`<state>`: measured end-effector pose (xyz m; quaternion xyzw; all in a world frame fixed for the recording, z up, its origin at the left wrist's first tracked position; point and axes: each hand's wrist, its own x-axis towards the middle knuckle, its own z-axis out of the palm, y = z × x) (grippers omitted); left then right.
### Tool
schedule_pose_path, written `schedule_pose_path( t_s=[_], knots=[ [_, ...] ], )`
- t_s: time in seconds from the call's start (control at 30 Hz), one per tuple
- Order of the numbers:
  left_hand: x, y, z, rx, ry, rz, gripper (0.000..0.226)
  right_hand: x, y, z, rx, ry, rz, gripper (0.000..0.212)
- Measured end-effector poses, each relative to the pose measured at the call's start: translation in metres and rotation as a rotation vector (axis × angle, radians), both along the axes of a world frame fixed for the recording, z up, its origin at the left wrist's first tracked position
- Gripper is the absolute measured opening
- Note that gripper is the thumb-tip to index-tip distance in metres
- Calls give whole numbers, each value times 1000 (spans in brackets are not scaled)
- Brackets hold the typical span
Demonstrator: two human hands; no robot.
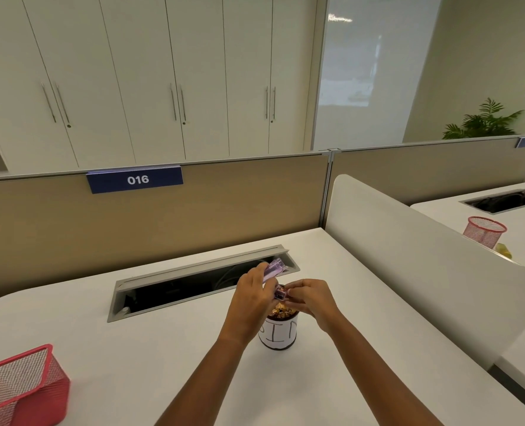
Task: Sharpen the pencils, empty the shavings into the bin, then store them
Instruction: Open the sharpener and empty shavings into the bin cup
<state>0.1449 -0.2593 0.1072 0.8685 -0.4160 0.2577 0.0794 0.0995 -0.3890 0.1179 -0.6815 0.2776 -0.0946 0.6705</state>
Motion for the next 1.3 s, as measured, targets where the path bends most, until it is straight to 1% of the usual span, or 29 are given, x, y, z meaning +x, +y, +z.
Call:
schedule_pose_path(
  t_s=[0.07, 0.2, 0.27, 0.33, 0.4, 0.47, 0.53, 0.6, 0.67, 0.83, 0.97, 1.07, 1.1, 1.17, 1.23, 1.3],
  knots=[
    [1, 0, 1, -17, -5, 8, 47, 1, -1, -1, 0, -7, -15, 13],
    [3, 1, -2, -30, -24, 14, 48, 4, 3, 2, -5, 25, -2, 11],
    [3, 0, -3, -25, -36, 11, 49, 4, 4, 3, -34, 58, 17, 17],
    [3, -2, -4, -22, -47, -2, 47, 3, 5, 4, -51, 94, 31, 27],
    [4, -3, -5, -13, -64, -11, 46, 3, 5, 5, -5, 111, 43, 31],
    [5, -3, -6, -9, -77, -18, 46, 2, 5, 6, 99, 105, 62, 26],
    [6, -3, -6, -5, -89, -30, 48, 1, 4, 7, 213, 95, 79, 13],
    [7, -2, -6, 4, -101, -43, 49, 0, 3, 6, 295, 95, 72, 11],
    [8, -2, -7, 13, -110, -56, 51, 1, 3, 6, 323, 109, 61, 10],
    [10, -2, -9, 6, -100, -86, 51, 5, 1, 3, 290, 128, 9, 12],
    [12, -3, -12, -23, -125, -89, 50, 13, 1, -1, 195, 120, -92, 9],
    [14, -2, -16, -44, -106, -61, 50, 15, 1, -3, 94, 115, -146, 17],
    [14, -1, -16, -56, -96, -46, 49, 15, 0, -3, 31, 117, -155, 18],
    [13, 2, -15, -88, -65, -24, 45, 12, -1, -1, -119, 125, -149, 9],
    [12, 5, -15, -141, -5, -2, 42, 9, -2, -2, -286, 117, -138, 16],
    [12, 7, -17, -243, 104, -6, 40, 6, 2, -2, -450, 106, -84, 20]
  ],
)
